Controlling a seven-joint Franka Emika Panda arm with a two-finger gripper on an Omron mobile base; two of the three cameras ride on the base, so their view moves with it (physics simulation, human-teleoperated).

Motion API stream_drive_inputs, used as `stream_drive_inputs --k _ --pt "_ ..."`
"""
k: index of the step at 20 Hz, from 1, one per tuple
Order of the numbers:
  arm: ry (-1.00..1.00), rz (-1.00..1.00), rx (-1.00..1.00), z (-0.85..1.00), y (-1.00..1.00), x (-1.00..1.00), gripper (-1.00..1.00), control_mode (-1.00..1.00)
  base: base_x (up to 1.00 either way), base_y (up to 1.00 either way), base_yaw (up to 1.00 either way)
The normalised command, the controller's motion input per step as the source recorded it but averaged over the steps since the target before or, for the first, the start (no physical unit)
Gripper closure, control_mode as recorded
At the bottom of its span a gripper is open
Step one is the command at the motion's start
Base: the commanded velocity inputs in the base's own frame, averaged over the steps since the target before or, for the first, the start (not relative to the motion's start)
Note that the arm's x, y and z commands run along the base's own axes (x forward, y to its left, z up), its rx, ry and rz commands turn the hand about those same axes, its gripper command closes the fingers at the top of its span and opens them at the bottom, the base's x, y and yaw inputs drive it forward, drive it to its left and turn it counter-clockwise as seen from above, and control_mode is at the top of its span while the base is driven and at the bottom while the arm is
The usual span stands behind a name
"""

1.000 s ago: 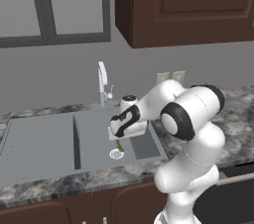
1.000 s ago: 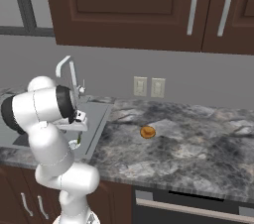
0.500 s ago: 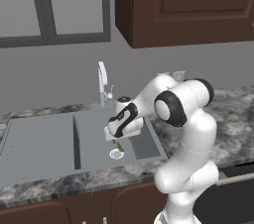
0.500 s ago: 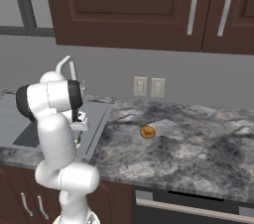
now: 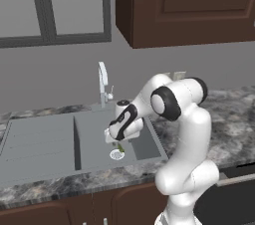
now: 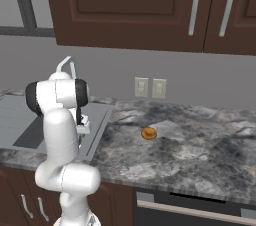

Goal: Turn on the sink faucet. Then move the lemon wedge from the counter to the sink. Turn off the sink. Move the vegetable from the sink to the pot next to the stove. Finally move the pot to the rear left burner.

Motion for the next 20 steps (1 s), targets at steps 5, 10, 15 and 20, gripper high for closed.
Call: stream_drive_inputs --k 5,10,15,20 --pt "0.00 0.00 0.00 -0.19 0.00 0.12 -1.00 -1.00 0.00 0.00 0.00" --pt "0.00 0.00 0.00 -0.17 0.00 0.09 -1.00 -1.00 0.00 0.00 0.00" --pt "-0.01 0.00 0.00 -0.19 0.00 0.18 -1.00 -1.00 0.00 0.00 0.00" --pt "-0.01 0.00 0.00 -0.15 0.00 0.06 -1.00 -1.00 0.00 0.00 0.00"
